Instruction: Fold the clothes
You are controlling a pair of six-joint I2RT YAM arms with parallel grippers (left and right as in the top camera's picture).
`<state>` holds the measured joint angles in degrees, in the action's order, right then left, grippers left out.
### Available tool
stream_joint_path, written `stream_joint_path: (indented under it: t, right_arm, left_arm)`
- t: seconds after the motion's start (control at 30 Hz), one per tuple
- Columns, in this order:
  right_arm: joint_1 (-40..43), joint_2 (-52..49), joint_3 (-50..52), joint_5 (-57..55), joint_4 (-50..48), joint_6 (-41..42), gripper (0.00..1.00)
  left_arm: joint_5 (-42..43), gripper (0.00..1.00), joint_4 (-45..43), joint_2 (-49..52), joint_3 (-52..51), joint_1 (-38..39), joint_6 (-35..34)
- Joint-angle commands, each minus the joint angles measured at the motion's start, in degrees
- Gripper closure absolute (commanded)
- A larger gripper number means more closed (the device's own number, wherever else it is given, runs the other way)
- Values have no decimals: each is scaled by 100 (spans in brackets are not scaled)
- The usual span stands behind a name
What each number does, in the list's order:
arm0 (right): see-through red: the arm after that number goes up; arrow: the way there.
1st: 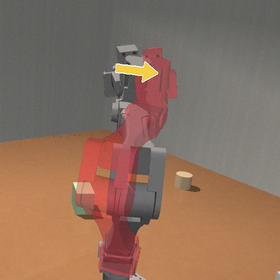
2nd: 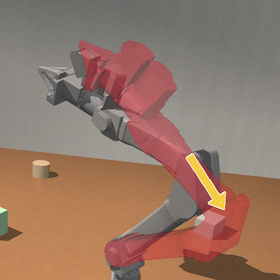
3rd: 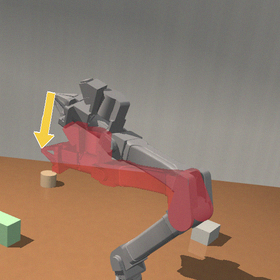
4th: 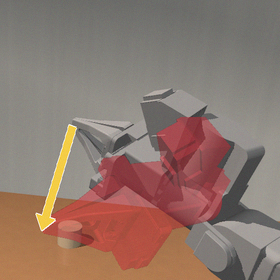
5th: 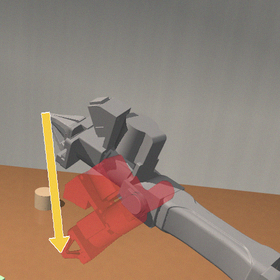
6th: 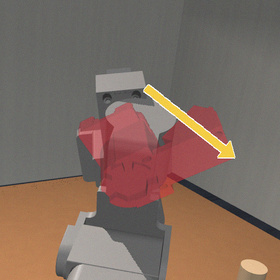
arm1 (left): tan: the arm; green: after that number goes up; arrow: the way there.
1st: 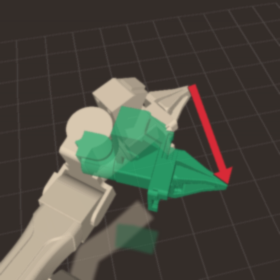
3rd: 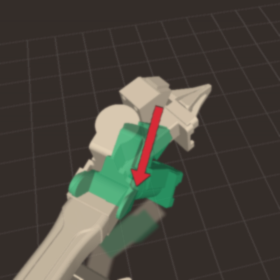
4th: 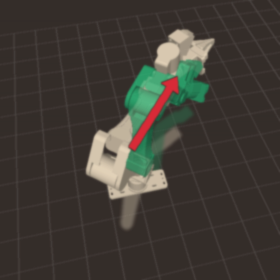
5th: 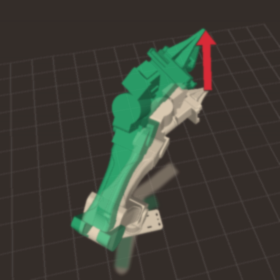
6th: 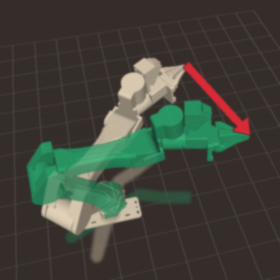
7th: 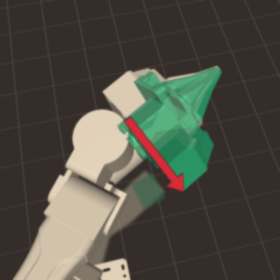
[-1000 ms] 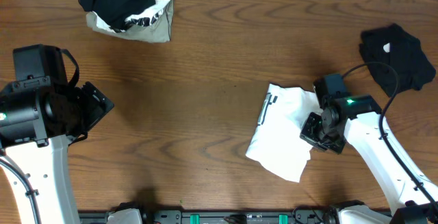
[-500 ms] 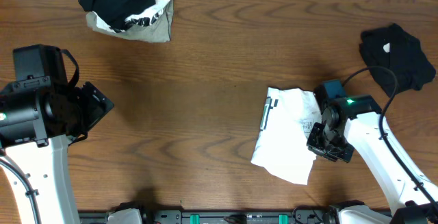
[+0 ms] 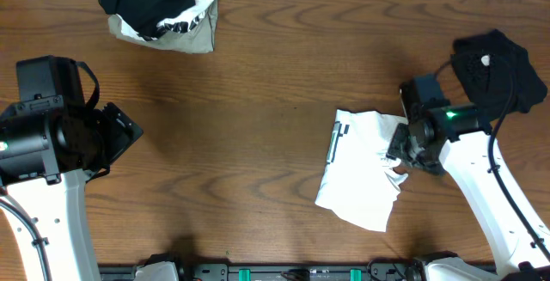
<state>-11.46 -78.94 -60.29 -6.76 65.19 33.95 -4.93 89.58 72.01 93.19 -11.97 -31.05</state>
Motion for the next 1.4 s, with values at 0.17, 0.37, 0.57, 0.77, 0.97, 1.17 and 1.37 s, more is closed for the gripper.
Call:
stream_joint_path:
  t: [0.17,0.37,0.57,0.77,0.97,1.17,1.37]
  right_arm:
    - [273,-310,496,660,-186,-254,49]
    - [289,-337,1043,922,-896,-337,50]
    - [293,-348,1283,986,-1357,-334,57]
    - [295,-358,1582,1003,-1965,-317,71]
    - [295,-358,1558,815,-1996,-323,88]
    - [295,-358,1137,-4,-1128,-426,84]
    - [295,-358,761,-293,-286,-511,65]
  left_arm:
    - [-90,2,17,28,-35,-35,81]
    - [-87,2,15,33,-35,-35,81]
    - [-87,2,28,33,-35,-35,81]
    - [-90,2,37,33,-35,-35,81]
    - [-87,2,35,33,-35,-35,81]
    - [-87,2,31,33,-35,-35,81]
    - [-87,2,31,33,-35,-35,81]
